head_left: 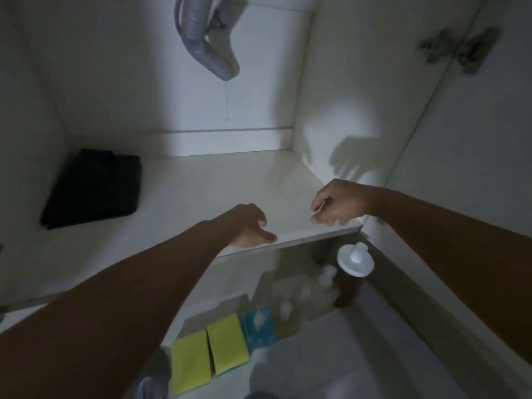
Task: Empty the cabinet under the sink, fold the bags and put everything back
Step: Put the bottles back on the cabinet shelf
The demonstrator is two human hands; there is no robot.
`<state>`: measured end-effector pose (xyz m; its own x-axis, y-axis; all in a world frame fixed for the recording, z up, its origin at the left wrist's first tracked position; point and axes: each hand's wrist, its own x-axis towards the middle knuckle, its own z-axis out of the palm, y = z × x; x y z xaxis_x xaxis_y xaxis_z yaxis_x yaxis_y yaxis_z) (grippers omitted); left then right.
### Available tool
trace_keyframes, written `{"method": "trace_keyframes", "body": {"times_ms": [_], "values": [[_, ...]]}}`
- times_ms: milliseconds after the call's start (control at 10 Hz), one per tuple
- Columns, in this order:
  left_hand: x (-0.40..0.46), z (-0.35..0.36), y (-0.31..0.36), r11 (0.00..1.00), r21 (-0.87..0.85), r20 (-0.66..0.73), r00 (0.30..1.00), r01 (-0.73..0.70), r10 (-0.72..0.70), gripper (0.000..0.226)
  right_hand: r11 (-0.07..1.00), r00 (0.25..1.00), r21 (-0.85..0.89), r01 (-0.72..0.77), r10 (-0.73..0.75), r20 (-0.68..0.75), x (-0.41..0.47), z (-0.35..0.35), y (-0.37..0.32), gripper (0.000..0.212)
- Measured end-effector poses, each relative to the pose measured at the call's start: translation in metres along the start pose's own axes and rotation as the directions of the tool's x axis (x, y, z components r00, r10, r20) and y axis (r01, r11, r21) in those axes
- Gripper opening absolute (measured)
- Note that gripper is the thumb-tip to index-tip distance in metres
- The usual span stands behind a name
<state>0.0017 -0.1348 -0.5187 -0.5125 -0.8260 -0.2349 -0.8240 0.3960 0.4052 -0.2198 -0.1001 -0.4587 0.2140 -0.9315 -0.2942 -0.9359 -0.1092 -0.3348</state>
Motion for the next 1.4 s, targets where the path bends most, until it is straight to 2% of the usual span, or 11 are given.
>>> {"method": "trace_keyframes", "body": {"times_ms": [100, 200, 300, 400, 500, 600, 700, 900, 1000, 1200, 1400], "values": [[0.011, 0.031, 0.036, 0.997, -0.043, 0.053, 0.997, -0.057, 0.06, 0.065, 0.989, 0.984, -0.095, 0.11, -0.095, 0.15, -0.029, 0.002, 0.047, 0.044], [0.024, 0.059, 0.064, 0.994, -0.062, 0.1, 0.99, -0.09, 0.096, 0.066, 0.968, 0.959, -0.007, -0.25, 0.249, 0.136, -0.046, 0.015, 0.058, 0.036], [0.046, 0.085, 0.079, 0.994, -0.061, 0.138, 0.985, -0.093, 0.1, 0.054, 0.869, 0.865, -0.024, -0.495, 0.495, 0.086, -0.039, 0.041, 0.102, 0.032], [0.076, 0.11, 0.086, 0.99, -0.115, 0.137, 0.986, -0.076, 0.092, 0.051, 0.809, 0.808, 0.037, -0.587, 0.583, 0.078, -0.035, 0.069, 0.134, 0.026], [0.103, 0.131, 0.094, 0.983, -0.184, 0.128, 0.991, -0.023, 0.047, 0.048, 0.86, 0.863, 0.084, -0.503, 0.505, 0.004, -0.027, 0.105, 0.169, 0.037], [0.124, 0.151, 0.107, 0.957, -0.288, 0.143, 0.99, 0.037, 0.005, 0.049, 0.876, 0.907, 0.273, -0.398, 0.42, -0.026, -0.015, 0.134, 0.185, 0.082], [0.139, 0.167, 0.117, 0.938, -0.342, 0.178, 0.984, 0.061, 0.001, 0.041, 0.864, 0.91, 0.399, -0.308, 0.39, -0.142, 0.004, 0.177, 0.222, 0.109], [0.15, 0.176, 0.12, 0.916, -0.384, 0.151, 0.986, 0.119, -0.065, 0.033, 0.877, 0.906, 0.404, -0.262, 0.367, -0.209, -0.018, 0.156, 0.187, 0.065], [0.156, 0.179, 0.117, 0.925, -0.373, 0.128, 0.992, 0.07, -0.024, 0.032, 0.851, 0.883, 0.452, -0.268, 0.405, -0.238, -0.011, 0.16, 0.186, 0.061], [0.146, 0.156, 0.123, 0.909, -0.41, -0.016, 0.997, -0.075, 0.076, 0.024, 0.836, 0.789, 0.456, -0.305, 0.49, -0.372, -0.021, 0.144, 0.173, 0.078], [0.107, 0.113, 0.135, 0.908, -0.378, -0.182, 0.977, -0.177, 0.115, 0.03, 0.867, 0.772, 0.46, -0.192, 0.423, -0.474, -0.053, 0.102, 0.145, 0.064]]}}
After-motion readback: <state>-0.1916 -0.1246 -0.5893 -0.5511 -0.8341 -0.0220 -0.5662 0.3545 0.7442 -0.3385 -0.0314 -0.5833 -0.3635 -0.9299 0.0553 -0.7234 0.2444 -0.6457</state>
